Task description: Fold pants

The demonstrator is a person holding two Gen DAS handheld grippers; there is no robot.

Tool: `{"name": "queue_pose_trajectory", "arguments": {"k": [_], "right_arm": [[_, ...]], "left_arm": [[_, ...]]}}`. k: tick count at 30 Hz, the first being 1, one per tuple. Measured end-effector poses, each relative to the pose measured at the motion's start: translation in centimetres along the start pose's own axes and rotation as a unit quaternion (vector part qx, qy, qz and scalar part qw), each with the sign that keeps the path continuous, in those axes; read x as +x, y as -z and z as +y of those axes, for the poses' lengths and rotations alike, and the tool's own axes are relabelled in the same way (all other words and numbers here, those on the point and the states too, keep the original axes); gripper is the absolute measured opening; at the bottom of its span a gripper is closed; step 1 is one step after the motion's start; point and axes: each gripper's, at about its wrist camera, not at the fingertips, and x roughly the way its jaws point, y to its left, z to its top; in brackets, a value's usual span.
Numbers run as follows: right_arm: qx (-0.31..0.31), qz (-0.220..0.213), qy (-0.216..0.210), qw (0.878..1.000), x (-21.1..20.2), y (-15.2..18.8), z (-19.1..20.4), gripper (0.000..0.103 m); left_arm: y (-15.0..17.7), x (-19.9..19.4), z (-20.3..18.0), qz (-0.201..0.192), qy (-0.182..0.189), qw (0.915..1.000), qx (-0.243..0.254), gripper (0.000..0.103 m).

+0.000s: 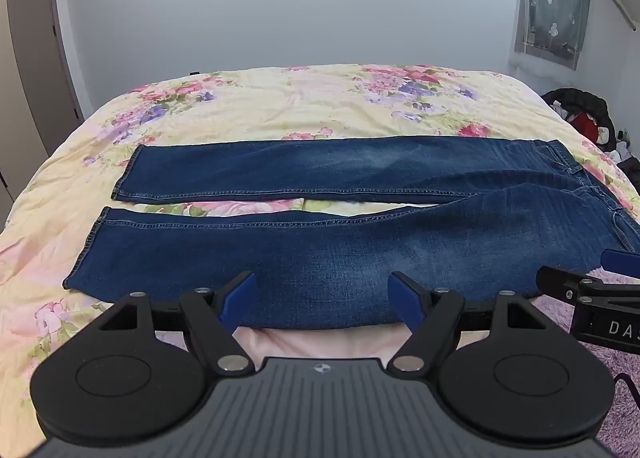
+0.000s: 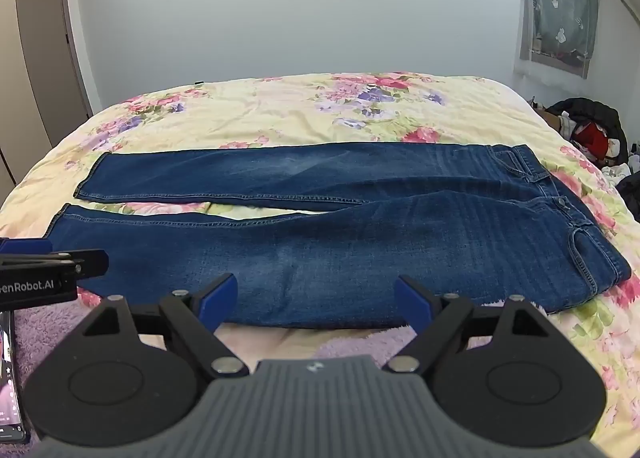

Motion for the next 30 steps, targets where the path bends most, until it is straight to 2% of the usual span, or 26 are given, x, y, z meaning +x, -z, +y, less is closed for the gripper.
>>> {"name": "queue_pose_trajectory", "arguments": {"k": [30], "right_arm": [[-0.001, -0.002, 0.004, 1.0, -0.32, 0.15, 0.32, 0.082]], "left_arm": [[-0.22, -0.36, -0.36, 0.003, 0.011, 0.9999, 0.004, 0.088]]}}
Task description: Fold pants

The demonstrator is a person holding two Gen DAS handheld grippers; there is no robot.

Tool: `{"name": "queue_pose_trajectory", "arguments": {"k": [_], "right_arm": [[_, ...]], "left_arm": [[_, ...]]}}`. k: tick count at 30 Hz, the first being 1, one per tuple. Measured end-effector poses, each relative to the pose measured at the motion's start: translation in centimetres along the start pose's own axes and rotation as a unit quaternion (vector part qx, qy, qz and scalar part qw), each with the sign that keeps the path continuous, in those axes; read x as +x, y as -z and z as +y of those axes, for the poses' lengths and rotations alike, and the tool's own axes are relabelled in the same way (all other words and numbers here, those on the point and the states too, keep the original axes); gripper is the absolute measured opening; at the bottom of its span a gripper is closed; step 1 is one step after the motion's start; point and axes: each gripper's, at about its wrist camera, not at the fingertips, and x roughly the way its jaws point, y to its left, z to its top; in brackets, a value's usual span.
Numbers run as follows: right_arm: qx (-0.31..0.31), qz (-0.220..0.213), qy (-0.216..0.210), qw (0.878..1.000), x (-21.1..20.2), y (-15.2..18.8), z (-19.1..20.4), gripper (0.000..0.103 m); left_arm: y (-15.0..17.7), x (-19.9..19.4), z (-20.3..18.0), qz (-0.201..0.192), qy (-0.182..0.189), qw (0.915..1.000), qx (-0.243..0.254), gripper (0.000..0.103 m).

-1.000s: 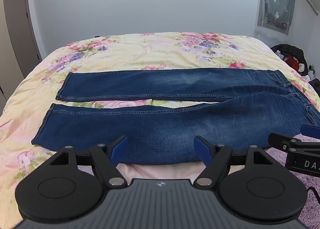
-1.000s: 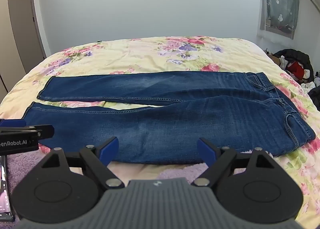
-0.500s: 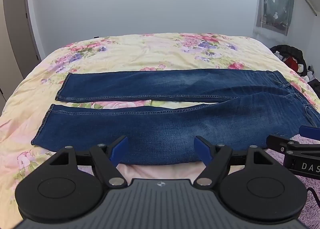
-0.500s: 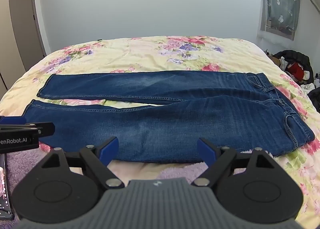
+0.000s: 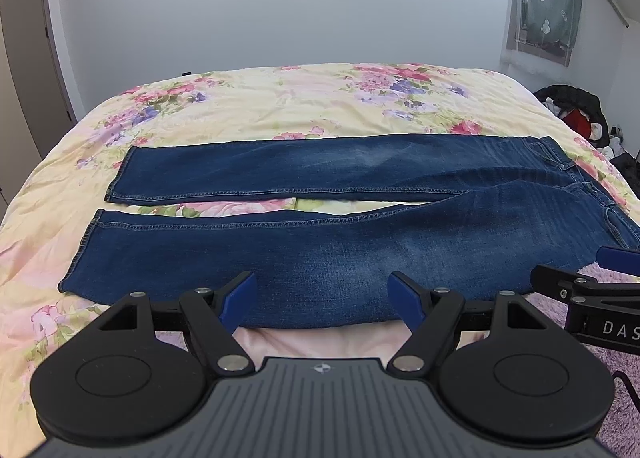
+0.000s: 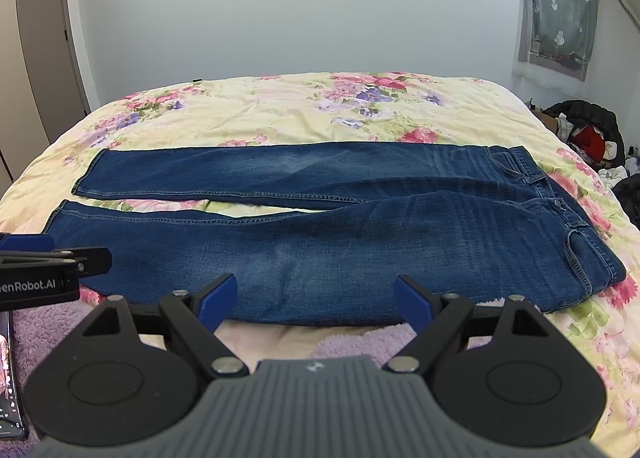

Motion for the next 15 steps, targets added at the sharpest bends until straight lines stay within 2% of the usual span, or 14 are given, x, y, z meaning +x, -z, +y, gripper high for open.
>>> {"name": "queue_pose_trajectory", "arguments": {"k": [15], "right_arm": [[0.0, 0.0, 0.0, 1.0, 0.03, -0.15, -0.07, 0.082]], "left_arm": [[0.08, 0.19, -0.1, 0.0, -0.001, 1.0, 0.003, 0.088]]}}
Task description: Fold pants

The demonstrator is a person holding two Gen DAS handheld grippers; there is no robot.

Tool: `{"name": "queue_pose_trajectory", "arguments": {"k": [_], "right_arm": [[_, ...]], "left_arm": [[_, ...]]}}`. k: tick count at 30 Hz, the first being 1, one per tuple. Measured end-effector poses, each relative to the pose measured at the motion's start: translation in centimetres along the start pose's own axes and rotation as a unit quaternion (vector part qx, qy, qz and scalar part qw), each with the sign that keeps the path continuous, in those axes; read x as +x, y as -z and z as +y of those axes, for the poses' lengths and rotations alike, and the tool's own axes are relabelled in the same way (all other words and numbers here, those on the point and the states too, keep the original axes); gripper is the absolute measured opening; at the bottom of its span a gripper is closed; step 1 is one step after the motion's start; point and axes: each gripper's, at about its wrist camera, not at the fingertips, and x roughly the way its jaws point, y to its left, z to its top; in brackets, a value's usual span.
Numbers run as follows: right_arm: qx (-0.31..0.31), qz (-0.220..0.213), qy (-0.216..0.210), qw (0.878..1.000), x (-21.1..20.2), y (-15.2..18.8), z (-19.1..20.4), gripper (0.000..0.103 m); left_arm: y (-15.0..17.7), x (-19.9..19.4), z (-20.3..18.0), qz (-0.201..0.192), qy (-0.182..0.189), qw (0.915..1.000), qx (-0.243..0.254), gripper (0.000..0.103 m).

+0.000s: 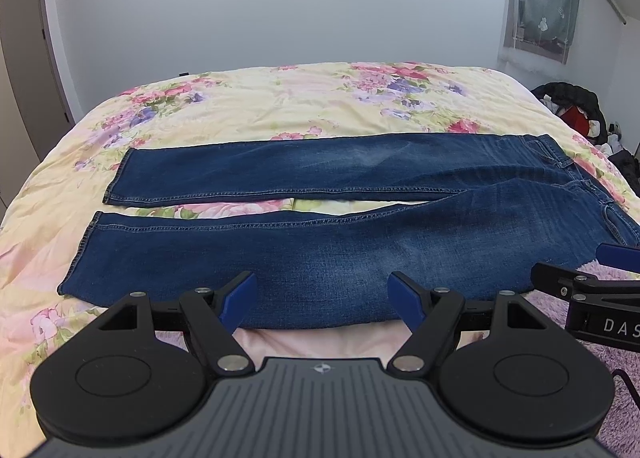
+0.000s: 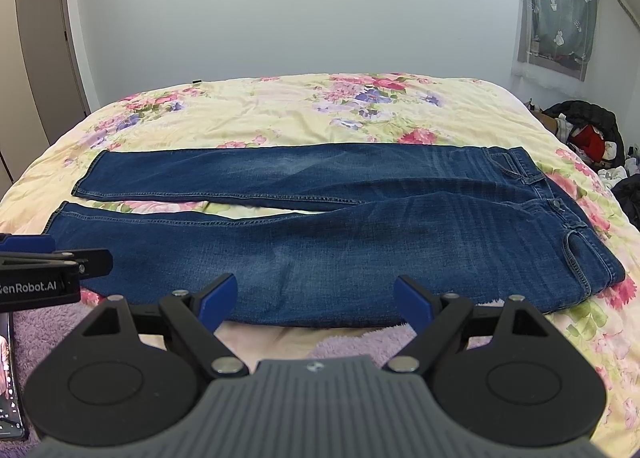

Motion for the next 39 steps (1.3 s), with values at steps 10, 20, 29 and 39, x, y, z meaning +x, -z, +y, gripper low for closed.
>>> {"name": "queue_pose_trajectory", "arguments": {"k": [10, 20, 29, 39], "right_arm": [[-0.016, -0.016, 0.023, 0.999, 1.1, -1.8, -5.0, 0.082], [0.009, 0.043, 0.053, 0.998, 6.1, -5.0, -17.5, 0.058], [-0.056, 0.12, 0.092, 0.987, 10.6, -5.4, -26.3, 0.025], [-0.223, 0.197, 0.14, 0.944, 11.8, -5.6, -30.7, 0.027]], "left_arm": [[-1.7, 1.3, 6.7, 0.0, -0.023, 0.9989, 0.041, 0.079], [-3.0, 6.8, 18.2, 0.078, -0.021, 0.9931, 0.085, 0.04], [-0.2, 11.8, 23.4, 0.166, -0.033, 0.9562, 0.239, 0.037], [5.8, 17.4, 23.3, 0.233, -0.052, 0.8795, 0.412, 0.057]]}}
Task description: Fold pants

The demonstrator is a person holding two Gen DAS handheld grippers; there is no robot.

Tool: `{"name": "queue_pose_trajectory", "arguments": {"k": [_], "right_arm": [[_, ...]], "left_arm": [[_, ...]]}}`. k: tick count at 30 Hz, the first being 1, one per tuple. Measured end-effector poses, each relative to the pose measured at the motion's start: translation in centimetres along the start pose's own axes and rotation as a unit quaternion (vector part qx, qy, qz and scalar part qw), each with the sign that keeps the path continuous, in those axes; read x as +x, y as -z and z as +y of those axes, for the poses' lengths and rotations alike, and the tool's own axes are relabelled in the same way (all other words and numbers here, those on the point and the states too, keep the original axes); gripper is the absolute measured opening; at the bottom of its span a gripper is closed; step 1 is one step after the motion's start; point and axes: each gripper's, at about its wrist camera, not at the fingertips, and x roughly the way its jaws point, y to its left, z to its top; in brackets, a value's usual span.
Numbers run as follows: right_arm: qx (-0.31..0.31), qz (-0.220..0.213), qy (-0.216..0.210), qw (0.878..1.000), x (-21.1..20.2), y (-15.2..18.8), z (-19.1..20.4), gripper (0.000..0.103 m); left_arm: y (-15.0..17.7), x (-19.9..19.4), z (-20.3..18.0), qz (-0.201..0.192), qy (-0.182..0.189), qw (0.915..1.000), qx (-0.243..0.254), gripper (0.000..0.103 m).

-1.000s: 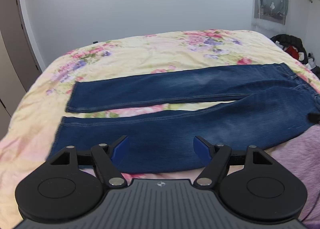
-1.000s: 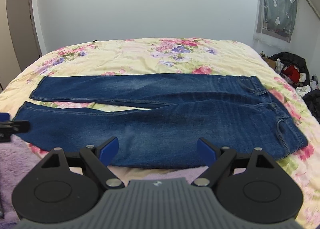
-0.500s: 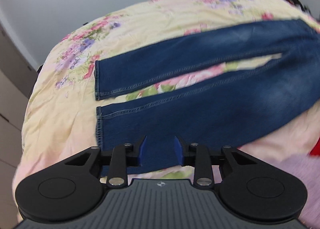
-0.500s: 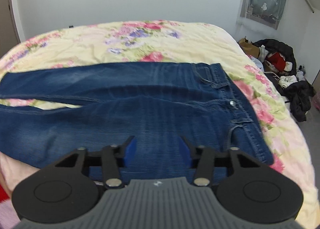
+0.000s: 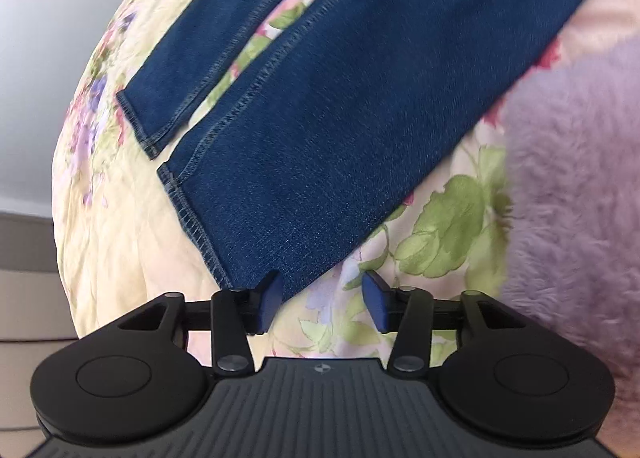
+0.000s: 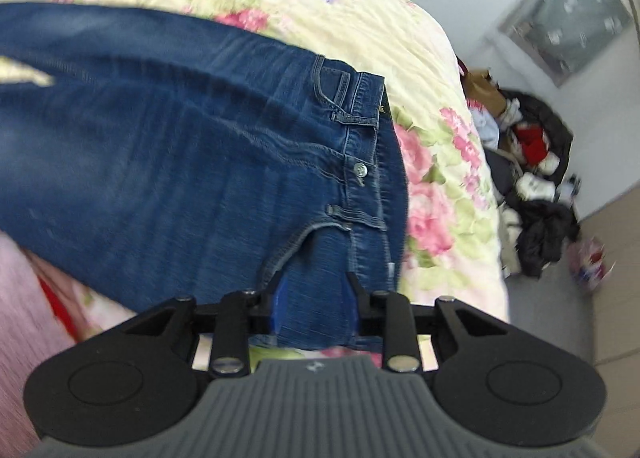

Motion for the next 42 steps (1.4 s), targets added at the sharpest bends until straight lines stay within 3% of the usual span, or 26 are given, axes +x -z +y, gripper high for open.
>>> {"name": "queue_pose_trajectory", "arguments": {"k": [5, 7, 11, 15, 21, 23, 26, 30, 35, 38, 42], "right_arm": [[-0.086, 0.03, -0.002, 0.996, 1.7, 1.1, 2.1, 0.034], [-0.115, 0.035, -0.007, 0.993, 2.6, 1.8, 3.4, 0.036], [-0.179, 0.051, -0.01, 0.983, 3.9, 3.4, 5.5, 0.036], [-0.218, 0.044, 0.009, 0.975, 5.0, 4.8, 6.9, 0.036], [-0.251, -0.01, 0.058, 0.966, 6.0, 7.0, 9.1, 0.035], [-0.252, -0.021, 0.078, 0.964, 6.2, 7.4, 9.4, 0.018], [-0.226, -0.052, 0.094, 0.968, 5.2, 7.6, 9.1, 0.009], [-0.163, -0.104, 0.108, 0.975, 2.3, 6.3, 7.0, 0.006], [-0.093, -0.173, 0.125, 0.973, -2.2, 2.0, 3.5, 0.005], [-0.064, -0.191, 0.13, 0.971, -3.2, -1.9, 1.6, 0.005], [-0.043, -0.173, 0.144, 0.973, -1.6, -8.1, -0.2, 0.005]], "left_arm": [[-0.9, 1.7, -0.9, 0.012, -0.017, 0.9998, 0.001, 0.056], [-1.0, 1.4, -0.8, 0.002, -0.012, 0.9998, -0.016, 0.026], [-1.0, 0.5, -0.1, -0.01, -0.026, 0.9981, -0.054, 0.007], [-1.0, -1.1, 1.0, -0.036, -0.041, 0.9931, -0.104, 0.003], [-1.4, -3.9, 2.3, -0.07, -0.067, 0.9795, -0.177, 0.003], [-1.3, -4.7, 2.9, -0.079, -0.068, 0.972, -0.211, 0.003], [-1.2, -5.9, 3.9, -0.094, -0.071, 0.9586, -0.259, 0.003], [-1.0, -7.9, 6.2, -0.118, -0.07, 0.9342, -0.329, 0.002], [-2.7, -10.2, 9.7, -0.132, -0.087, 0.9177, -0.364, 0.002], [-4.9, -10.4, 12.2, -0.131, -0.11, 0.9115, -0.374, 0.002], [-8.4, -8.9, 15.5, -0.104, -0.133, 0.9103, -0.378, 0.002]]}}
